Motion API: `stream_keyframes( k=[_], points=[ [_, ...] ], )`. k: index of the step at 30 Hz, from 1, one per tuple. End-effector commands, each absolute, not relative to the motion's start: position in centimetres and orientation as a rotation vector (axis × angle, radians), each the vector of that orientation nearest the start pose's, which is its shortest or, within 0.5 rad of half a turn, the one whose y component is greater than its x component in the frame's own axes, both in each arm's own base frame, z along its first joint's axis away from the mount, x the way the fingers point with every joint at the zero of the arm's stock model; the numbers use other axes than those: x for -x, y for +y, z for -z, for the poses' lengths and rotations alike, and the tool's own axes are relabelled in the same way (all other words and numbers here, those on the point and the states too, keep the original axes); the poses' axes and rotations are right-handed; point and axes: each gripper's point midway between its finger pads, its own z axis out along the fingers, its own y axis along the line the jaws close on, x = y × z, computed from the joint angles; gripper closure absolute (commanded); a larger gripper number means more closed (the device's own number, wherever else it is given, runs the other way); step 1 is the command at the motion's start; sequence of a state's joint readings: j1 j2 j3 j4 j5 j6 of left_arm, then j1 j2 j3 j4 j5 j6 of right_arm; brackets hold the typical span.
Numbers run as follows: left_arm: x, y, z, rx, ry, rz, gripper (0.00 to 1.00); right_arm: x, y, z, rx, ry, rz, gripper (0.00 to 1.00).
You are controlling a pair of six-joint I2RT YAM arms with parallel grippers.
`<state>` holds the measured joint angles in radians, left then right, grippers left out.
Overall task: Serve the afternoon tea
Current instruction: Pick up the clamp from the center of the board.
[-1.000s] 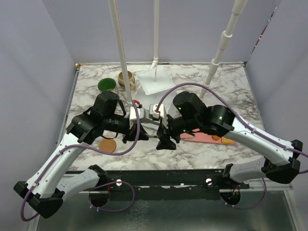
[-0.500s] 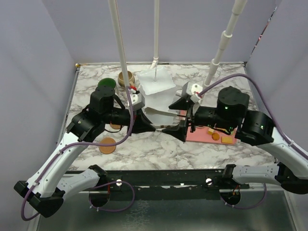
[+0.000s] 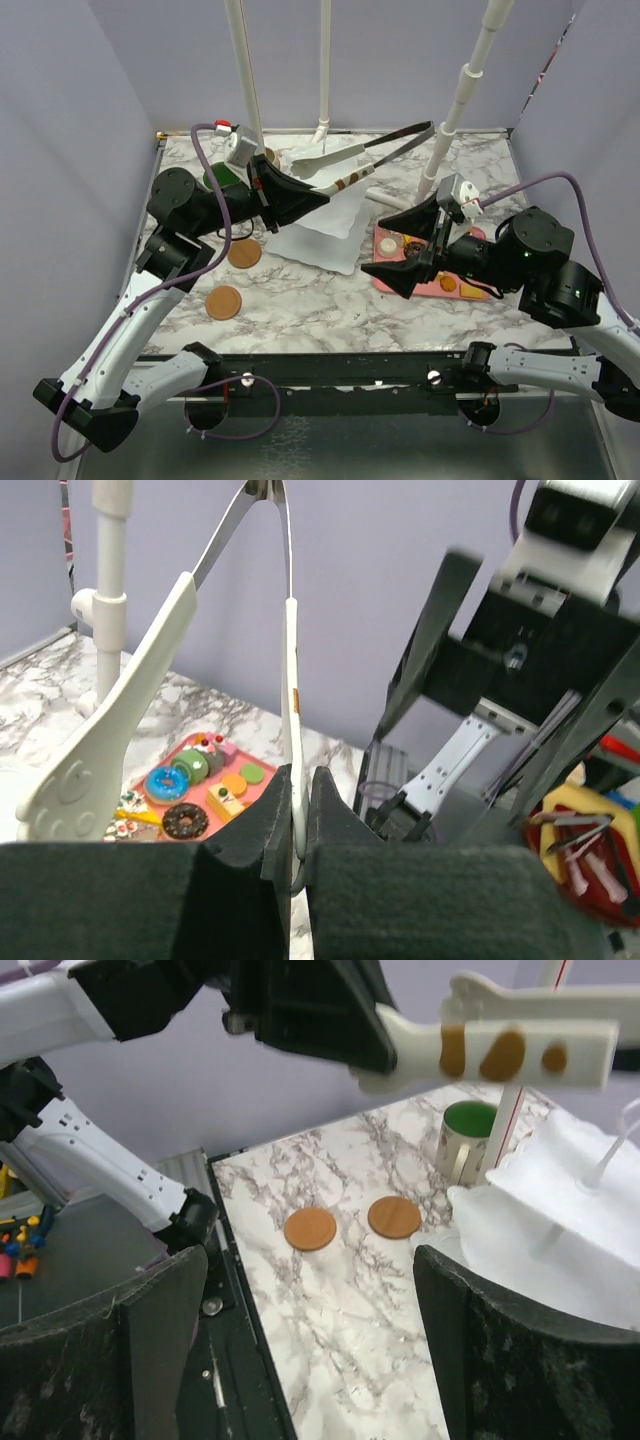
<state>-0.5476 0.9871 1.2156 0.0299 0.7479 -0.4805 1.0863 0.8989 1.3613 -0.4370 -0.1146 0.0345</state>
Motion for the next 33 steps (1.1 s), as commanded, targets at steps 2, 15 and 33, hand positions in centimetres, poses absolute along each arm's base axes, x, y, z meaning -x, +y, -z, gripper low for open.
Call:
stream_keyframes(
  k=[2,15,33],
  points=[
    [-17.4,-25.6,-51.3,-0.608,1.22,1.421,1.0,-12.4,26.0,-42.8,0.76,1.41,-0.989,0.07],
    [-11.7,-22.5,-57.3,-0.633,1.127,1.483,1.0,-23.5,27.6,-48.0,0.677,1.189,-1.214,0.04],
    [-13.4,-24.1,-54.6,-0.66,1.138,1.598,1.0,-22.8,29.2,-51.9,0.724,0.773,-1.368,0.07]
  ],
)
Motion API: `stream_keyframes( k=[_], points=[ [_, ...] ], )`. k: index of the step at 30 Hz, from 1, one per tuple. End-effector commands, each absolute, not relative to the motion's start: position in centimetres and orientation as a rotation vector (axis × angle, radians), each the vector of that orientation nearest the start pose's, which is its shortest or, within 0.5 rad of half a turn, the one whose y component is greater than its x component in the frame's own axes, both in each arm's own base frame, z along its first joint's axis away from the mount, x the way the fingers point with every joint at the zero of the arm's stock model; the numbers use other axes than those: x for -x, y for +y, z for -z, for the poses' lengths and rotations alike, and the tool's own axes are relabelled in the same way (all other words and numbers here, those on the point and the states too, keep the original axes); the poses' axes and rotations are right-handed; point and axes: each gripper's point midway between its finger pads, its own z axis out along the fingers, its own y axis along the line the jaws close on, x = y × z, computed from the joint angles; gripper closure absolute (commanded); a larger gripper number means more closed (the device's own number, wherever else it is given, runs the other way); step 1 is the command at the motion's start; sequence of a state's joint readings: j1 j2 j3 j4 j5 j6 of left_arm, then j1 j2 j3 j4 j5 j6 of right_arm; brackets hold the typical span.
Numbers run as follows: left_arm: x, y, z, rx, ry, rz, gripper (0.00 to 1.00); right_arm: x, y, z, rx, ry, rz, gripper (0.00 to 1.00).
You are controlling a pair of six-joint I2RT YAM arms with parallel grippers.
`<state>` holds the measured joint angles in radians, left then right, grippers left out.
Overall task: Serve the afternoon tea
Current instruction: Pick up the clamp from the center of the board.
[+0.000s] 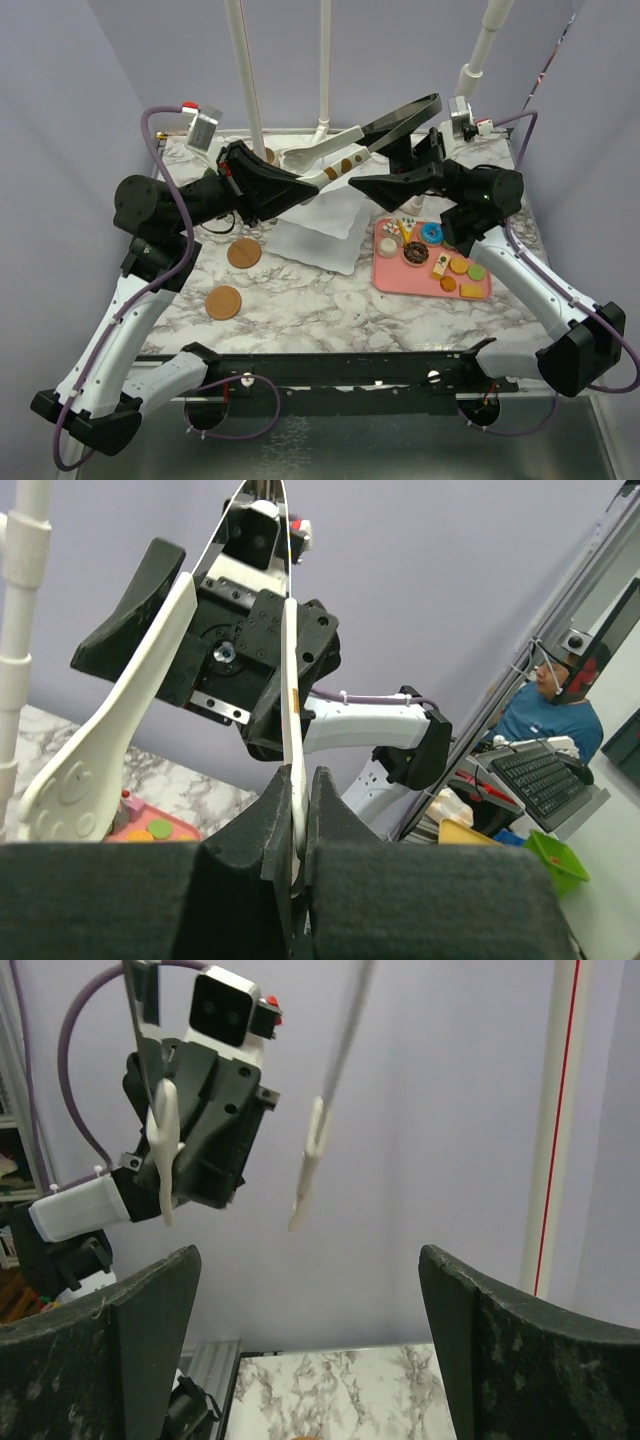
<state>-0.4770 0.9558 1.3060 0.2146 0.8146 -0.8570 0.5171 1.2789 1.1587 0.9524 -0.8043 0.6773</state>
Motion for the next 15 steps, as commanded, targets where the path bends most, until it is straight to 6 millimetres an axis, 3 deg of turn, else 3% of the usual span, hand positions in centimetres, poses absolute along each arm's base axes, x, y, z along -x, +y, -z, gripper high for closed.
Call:
stream_keyframes(
  k=[1,9,15],
  points=[
    [-13.4,-24.2,-54.6,-0.667,1.136,1.601,1.0,-23.2,29.2,-52.0,0.703,0.773,-1.365,0.08],
    [-12.6,-24.8,-53.7,-0.744,1.138,1.625,1.0,-26.5,30.4,-52.3,0.596,0.81,-1.382,0.19],
    [-12.6,-24.9,-53.2,-0.75,1.141,1.621,1.0,-25.0,31.0,-53.4,0.653,0.724,-1.496,0.27]
  ],
)
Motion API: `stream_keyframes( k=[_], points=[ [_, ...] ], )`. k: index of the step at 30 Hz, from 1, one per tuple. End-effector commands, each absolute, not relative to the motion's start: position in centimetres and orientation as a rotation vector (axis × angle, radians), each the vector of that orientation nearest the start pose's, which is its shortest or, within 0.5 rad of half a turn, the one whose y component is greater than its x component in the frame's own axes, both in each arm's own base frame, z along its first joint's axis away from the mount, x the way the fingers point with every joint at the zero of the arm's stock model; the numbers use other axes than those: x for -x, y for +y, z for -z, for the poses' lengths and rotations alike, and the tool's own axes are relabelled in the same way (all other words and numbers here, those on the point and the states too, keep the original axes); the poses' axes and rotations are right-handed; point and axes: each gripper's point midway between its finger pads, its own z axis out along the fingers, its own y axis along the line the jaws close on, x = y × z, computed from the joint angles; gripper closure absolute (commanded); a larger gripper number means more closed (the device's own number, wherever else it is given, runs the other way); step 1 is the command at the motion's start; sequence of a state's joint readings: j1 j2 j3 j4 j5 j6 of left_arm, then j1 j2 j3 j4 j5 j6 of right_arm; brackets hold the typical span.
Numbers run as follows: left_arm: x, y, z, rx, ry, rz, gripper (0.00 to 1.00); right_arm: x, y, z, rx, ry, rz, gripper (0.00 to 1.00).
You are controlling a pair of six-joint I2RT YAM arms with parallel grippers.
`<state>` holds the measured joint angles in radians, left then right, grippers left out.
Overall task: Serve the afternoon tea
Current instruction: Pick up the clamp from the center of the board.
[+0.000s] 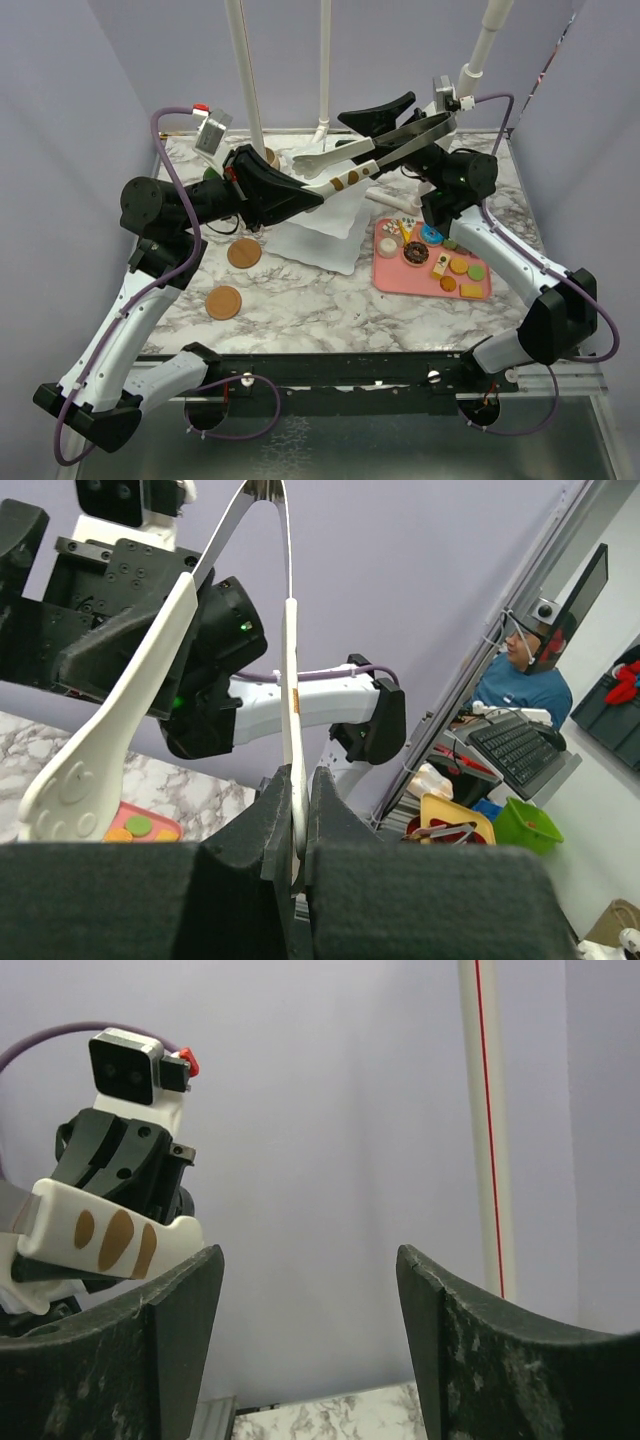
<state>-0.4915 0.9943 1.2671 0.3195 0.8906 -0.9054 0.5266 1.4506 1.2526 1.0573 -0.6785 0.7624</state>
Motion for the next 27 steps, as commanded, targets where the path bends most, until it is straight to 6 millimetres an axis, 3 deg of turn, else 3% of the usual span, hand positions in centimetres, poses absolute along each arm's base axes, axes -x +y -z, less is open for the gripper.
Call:
stream_keyframes(
  k=[1,7,13,17,27],
  points=[
    [-12.6,-24.9,-53.2,-0.75,1.141,1.621,1.0,-24.6,31.2,-53.2,0.671,0.724,-1.503,0.28],
    [-13.0,-24.9,-53.0,-0.726,1.14,1.61,1.0,-23.8,31.9,-52.2,0.72,0.74,-1.528,0.28],
    [-12.5,-24.6,-54.7,-0.73,1.092,1.599,1.0,-23.1,31.9,-50.1,0.752,0.801,-1.494,0.18],
    [-12.2,-24.4,-55.5,-0.741,1.067,1.591,1.0,-22.8,31.7,-49.1,0.757,0.836,-1.487,0.16],
    [-13.6,-25.0,-54.1,-0.712,1.123,1.594,1.0,-20.7,31.7,-52.4,0.785,0.71,-1.544,0.16]
  ],
)
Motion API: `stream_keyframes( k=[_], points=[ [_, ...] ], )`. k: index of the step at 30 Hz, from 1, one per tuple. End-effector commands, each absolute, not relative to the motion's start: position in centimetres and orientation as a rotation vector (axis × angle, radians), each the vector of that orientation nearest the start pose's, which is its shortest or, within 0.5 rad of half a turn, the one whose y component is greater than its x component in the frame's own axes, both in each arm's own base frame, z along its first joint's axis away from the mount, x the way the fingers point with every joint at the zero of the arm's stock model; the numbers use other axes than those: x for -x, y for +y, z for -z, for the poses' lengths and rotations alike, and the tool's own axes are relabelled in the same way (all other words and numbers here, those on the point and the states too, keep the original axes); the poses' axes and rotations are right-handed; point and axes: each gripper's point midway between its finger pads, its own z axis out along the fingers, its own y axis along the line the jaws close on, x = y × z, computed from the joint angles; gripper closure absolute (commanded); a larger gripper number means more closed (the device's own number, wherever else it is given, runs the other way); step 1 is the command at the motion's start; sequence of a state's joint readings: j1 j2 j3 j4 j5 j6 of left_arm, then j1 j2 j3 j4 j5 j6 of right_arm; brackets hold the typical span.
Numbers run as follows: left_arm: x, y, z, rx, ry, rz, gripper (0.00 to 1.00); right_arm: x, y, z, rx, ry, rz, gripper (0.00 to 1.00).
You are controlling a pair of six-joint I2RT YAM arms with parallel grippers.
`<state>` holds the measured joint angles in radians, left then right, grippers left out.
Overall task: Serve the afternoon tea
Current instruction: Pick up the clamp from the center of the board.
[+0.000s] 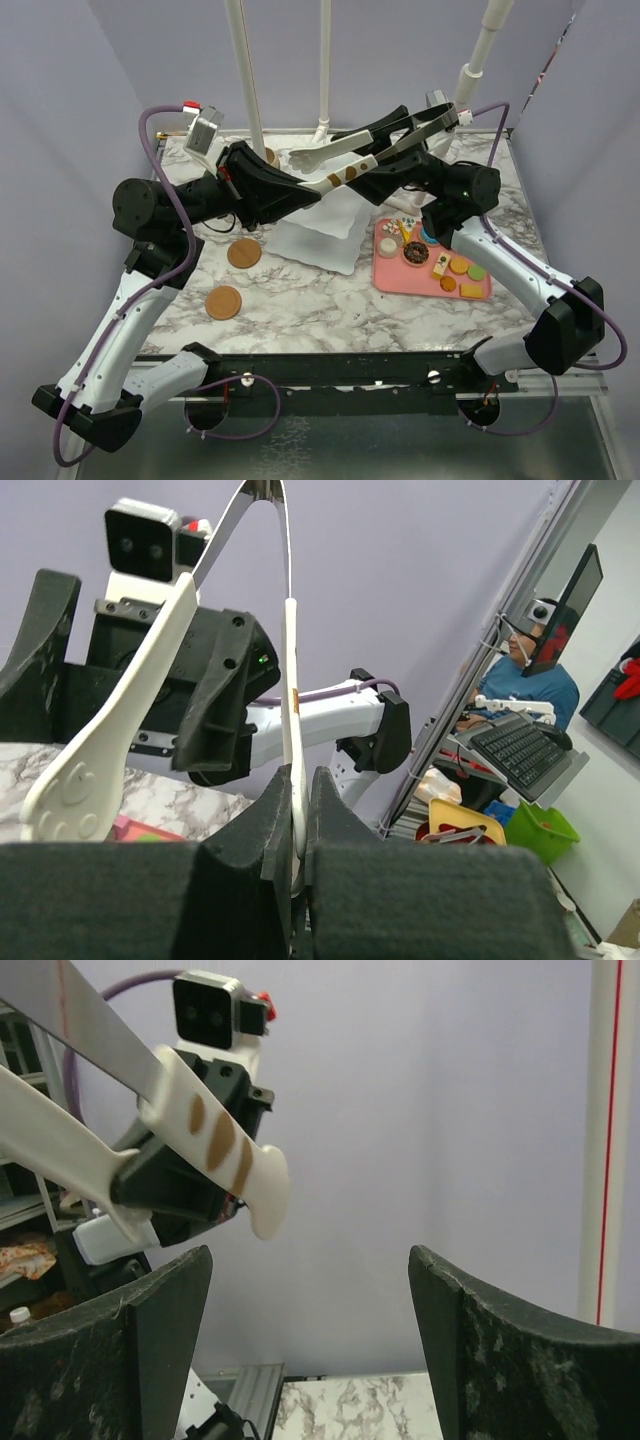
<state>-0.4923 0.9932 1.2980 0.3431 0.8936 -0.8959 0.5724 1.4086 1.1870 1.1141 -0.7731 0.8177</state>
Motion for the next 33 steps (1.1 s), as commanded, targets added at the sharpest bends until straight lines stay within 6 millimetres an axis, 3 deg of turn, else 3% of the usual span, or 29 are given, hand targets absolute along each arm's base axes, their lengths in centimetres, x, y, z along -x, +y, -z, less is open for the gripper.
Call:
stream_keyframes(
  k=[1,11,16,20,26,33],
  points=[
    [-13.7,-25.0,-53.9,-0.709,1.126,1.592,1.0,-20.7,31.8,-52.6,0.784,0.703,-1.551,0.16],
    [-14.3,-25.3,-52.6,-0.686,1.172,1.618,1.0,-21.8,32.1,-53.9,0.674,0.648,-1.633,0.29],
    [-14.2,-25.3,-52.4,-0.686,1.171,1.616,1.0,-23.0,32.7,-53.2,0.633,0.684,-1.649,0.63],
    [-13.9,-25.2,-52.8,-0.692,1.162,1.621,1.0,-23.9,32.6,-52.7,0.579,0.715,-1.622,0.98],
    [-12.1,-24.5,-54.8,-0.738,1.094,1.625,1.0,-25.3,32.1,-51.6,0.539,0.791,-1.515,0.99],
    [-9.6,-23.3,-57.7,-0.766,1.012,1.628,1.0,-29.0,30.3,-50.7,0.477,0.901,-1.414,1.0]
  ],
)
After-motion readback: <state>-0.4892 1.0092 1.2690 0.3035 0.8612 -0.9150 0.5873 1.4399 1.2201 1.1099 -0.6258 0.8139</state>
